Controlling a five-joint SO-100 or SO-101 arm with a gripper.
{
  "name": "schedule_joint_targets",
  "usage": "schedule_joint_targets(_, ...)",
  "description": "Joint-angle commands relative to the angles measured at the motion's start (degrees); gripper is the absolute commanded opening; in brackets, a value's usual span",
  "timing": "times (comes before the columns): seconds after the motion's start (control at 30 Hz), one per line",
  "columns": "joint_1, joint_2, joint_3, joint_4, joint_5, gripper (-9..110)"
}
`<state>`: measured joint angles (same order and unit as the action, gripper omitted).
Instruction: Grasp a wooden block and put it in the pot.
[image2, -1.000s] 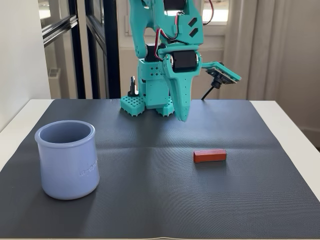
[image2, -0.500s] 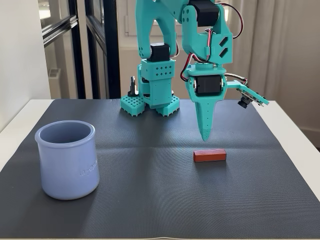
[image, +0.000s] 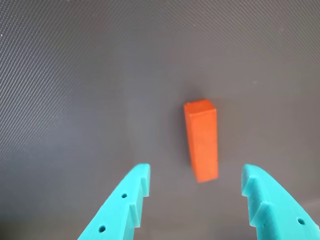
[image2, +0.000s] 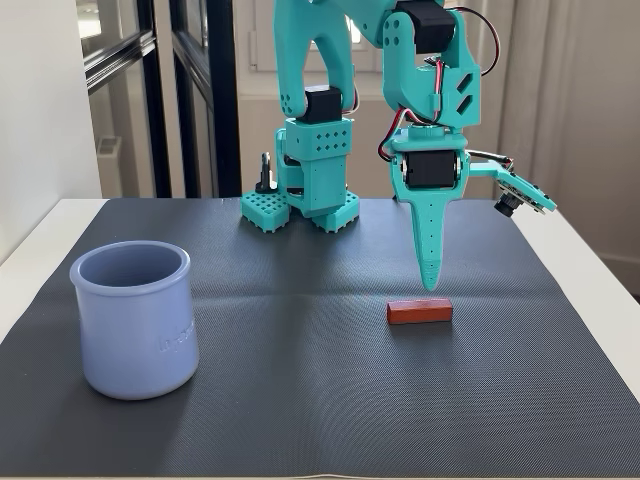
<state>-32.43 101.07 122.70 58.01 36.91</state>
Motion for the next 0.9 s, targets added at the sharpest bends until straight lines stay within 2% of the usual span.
schedule_joint_targets(0.0, -0.1, -0.7, -2.1, -2.5, 0.4, 21)
schedule_joint_targets(0.27, 0.4, -10.0, -7.9, -4.1, 0.4, 21)
schedule_joint_targets(0.87, 2.9, -10.9, -6.7, 0.6, 0.5, 21)
